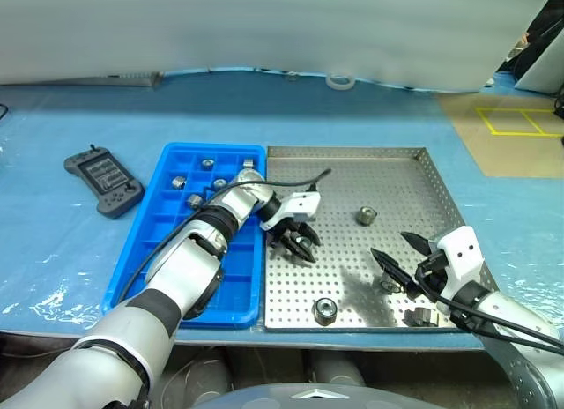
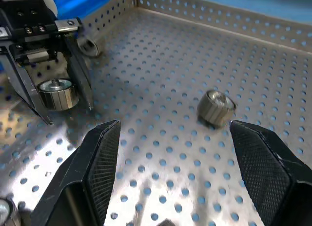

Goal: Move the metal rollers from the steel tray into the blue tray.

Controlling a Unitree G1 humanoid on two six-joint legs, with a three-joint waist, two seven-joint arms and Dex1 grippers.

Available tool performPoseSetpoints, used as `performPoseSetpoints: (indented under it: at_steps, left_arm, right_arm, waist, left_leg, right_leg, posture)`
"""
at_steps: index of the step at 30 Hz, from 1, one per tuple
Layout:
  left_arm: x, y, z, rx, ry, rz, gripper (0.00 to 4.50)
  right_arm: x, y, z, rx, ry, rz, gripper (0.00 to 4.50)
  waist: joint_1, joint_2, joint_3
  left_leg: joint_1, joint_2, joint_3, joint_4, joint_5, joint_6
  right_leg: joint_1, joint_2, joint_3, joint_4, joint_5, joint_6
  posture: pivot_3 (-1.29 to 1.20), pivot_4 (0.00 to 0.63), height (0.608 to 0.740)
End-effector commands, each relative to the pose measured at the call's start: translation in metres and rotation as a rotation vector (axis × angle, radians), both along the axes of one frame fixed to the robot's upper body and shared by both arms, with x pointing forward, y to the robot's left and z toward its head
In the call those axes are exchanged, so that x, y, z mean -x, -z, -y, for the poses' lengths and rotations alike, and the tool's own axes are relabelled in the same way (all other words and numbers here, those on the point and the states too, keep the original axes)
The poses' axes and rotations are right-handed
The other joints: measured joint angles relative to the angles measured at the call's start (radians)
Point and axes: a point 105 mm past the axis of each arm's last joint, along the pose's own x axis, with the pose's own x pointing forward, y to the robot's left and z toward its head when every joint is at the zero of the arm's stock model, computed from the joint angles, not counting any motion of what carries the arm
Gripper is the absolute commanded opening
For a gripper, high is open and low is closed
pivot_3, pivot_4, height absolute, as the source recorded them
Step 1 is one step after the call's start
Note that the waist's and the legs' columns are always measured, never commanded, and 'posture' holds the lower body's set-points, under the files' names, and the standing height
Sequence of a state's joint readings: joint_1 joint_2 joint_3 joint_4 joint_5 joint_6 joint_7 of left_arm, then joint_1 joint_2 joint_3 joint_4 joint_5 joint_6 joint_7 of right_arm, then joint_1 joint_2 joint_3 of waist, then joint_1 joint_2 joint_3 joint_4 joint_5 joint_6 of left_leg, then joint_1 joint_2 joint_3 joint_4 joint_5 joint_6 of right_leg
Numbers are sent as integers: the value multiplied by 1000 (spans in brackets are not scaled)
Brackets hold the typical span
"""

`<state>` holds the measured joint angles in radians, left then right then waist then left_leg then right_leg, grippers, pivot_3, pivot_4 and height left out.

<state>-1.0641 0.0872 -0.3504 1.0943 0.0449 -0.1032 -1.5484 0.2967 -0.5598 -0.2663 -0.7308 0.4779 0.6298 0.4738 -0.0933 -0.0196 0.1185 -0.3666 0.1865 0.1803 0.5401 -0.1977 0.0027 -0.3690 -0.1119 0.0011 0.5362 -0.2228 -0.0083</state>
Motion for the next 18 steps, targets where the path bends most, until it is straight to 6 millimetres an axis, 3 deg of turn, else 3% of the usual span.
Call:
performPoseSetpoints:
  at_steps: [1,7,10,18]
  left_arm:
    - [-10,-56,5,179,-9,51,1747]
    - [-17,-99,-20,331,-128,95,1747]
    - [-22,-109,-52,370,-270,141,1747]
    - [-21,-81,-134,296,-663,185,1747]
  right_arm:
    - [-5,-19,-4,13,-53,59,3698]
    - [-25,-33,-26,4,-199,97,3698]
    - [-38,-37,-49,-9,-331,100,3698]
    - [-62,-31,-88,33,-579,81,3698]
  waist:
    - [9,1,1]
    - [33,2,1]
    - [42,3,3]
    - [115,3,5]
  left_leg:
    - [0,0,0,0,0,0]
    - [0,0,1,0,1,4]
    - [1,1,1,-1,2,3]
    - [1,3,-1,-5,5,-2]
  right_leg:
    - [0,0,0,0,0,0]
    - [0,0,-1,1,0,-1]
    - [0,0,-1,1,0,-1]
    - [-1,2,-4,3,0,-1]
  posture:
    - [-396,150,740]
    - [-274,150,740]
    - [-202,150,740]
    - [41,150,740]
